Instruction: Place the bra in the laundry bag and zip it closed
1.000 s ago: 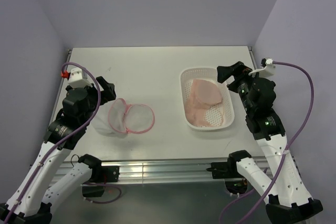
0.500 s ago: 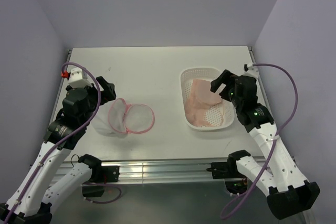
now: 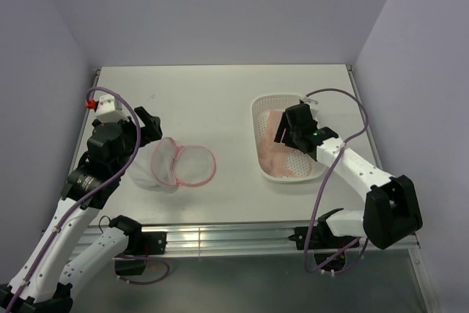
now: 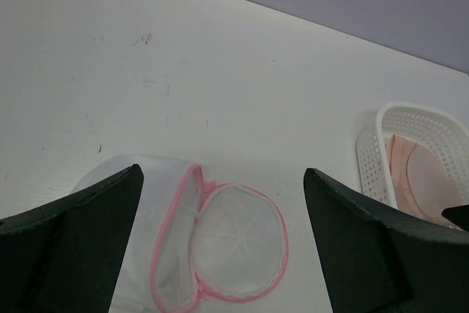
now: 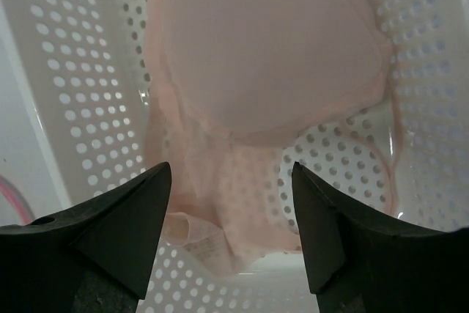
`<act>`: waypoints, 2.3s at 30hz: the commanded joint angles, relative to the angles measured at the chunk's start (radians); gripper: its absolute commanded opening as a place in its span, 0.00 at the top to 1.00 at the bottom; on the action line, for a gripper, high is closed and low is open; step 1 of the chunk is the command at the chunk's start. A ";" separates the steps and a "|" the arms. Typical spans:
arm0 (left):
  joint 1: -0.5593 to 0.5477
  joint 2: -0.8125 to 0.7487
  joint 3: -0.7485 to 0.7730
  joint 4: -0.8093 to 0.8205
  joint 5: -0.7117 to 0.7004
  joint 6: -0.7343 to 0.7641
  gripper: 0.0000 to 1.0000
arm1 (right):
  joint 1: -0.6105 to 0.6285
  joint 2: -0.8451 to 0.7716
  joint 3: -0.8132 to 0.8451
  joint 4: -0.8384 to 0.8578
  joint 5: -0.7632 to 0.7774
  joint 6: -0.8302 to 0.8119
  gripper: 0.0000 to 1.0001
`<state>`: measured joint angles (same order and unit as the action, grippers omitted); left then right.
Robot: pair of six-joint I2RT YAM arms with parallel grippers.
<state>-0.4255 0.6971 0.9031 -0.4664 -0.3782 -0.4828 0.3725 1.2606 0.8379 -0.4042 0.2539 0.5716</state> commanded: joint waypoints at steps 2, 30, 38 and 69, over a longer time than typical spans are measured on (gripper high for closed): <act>0.005 -0.013 0.011 0.051 0.019 0.016 0.01 | 0.061 0.029 0.040 0.030 0.077 0.027 0.26; 0.005 0.013 0.007 0.055 0.038 0.015 0.01 | 0.135 0.309 0.032 0.148 0.108 0.235 0.50; 0.005 0.016 0.007 0.057 0.036 0.013 0.01 | 0.128 0.316 0.047 0.125 0.211 0.228 0.68; 0.014 0.005 0.007 0.061 0.050 0.013 0.01 | -0.411 0.177 0.124 0.105 0.085 0.036 1.00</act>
<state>-0.4187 0.7166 0.9031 -0.4522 -0.3420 -0.4828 -0.0025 1.4864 0.9314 -0.2939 0.3378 0.6365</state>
